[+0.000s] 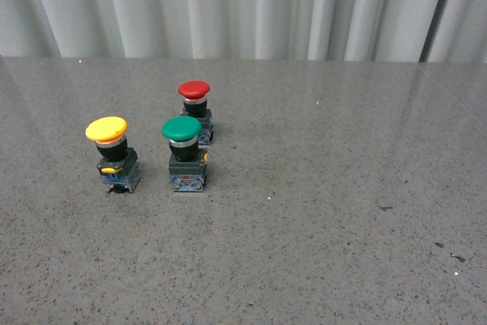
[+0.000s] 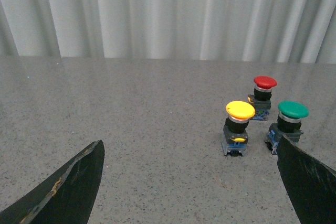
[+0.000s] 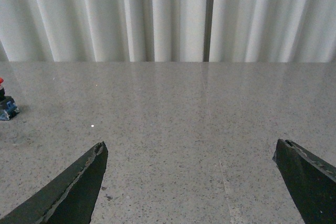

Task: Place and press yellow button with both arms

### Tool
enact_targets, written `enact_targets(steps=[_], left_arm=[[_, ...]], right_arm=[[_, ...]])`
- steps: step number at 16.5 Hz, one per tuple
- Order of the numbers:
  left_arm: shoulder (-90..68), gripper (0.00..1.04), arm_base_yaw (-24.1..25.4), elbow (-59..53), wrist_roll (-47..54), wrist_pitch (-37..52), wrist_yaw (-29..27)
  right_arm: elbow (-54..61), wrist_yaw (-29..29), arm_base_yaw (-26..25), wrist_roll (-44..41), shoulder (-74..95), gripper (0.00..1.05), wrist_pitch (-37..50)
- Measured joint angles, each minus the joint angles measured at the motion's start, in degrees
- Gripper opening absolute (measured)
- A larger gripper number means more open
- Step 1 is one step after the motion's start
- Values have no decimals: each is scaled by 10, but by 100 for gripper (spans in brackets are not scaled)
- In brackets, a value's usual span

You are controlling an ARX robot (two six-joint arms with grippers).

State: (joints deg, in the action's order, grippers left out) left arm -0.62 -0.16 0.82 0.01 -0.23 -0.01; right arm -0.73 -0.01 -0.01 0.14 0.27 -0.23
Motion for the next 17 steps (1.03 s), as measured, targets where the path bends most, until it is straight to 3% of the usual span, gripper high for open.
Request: enact_targets(steps=[17], left_arm=[[0, 98, 0, 0, 0, 0, 0]], right_arm=[[0, 0, 0, 0, 0, 98, 0]])
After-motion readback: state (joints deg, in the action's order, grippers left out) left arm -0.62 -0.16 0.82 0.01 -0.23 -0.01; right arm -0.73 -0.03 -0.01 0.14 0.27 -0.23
